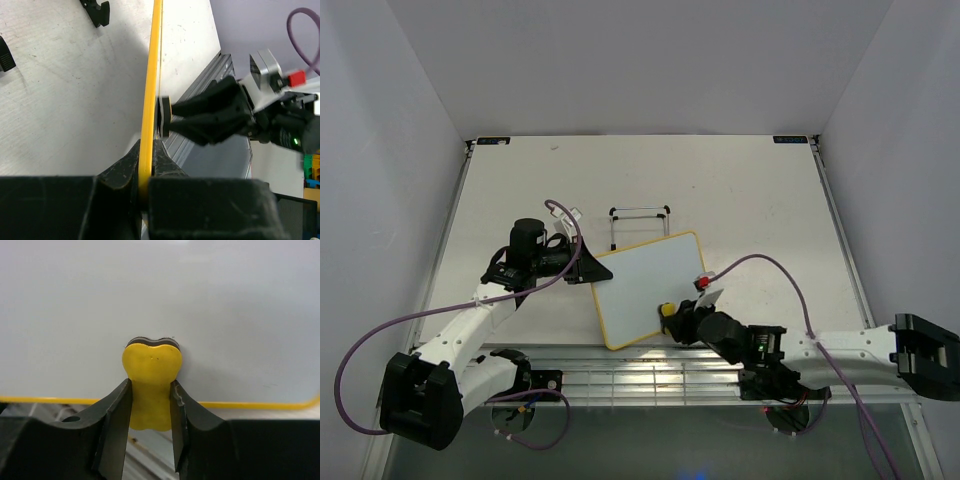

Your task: Erase the whiteboard

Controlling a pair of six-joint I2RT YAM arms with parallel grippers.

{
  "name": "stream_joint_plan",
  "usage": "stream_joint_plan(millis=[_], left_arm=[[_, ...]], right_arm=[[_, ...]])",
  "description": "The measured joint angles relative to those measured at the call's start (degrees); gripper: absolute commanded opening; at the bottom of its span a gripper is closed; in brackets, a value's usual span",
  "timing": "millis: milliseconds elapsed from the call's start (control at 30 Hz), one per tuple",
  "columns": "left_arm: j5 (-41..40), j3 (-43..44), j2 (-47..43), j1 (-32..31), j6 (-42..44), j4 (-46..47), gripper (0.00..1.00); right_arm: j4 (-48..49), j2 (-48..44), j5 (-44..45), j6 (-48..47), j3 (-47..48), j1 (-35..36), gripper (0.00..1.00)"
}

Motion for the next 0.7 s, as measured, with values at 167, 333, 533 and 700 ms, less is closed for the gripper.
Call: stream_joint_plan(millis=[167, 333, 533, 700], left_arm=[[0.0, 0.0, 0.0, 0.0, -0.8, 0.0, 0.00], [0.0, 0.0, 0.1, 0.0, -1.1, -0.1, 0.00], [-1.0, 0.1, 0.0, 0.0, -2.0, 0.4, 0.00], [-1.6, 0.3, -0.4, 0.1, -2.1, 0.3, 0.00]], right_arm=[[-7.2, -14.7, -1.0, 0.6, -9.0, -13.0, 0.11], [-10.4, -16.8, -6.3, -1.4, -10.1, -24.5, 0.12], [-8.0, -8.7, -14.8, -4.9, -6.4, -32.3, 0.12], [-3.6, -8.1, -21.5, -6.5, -6.5, -32.6, 0.12]])
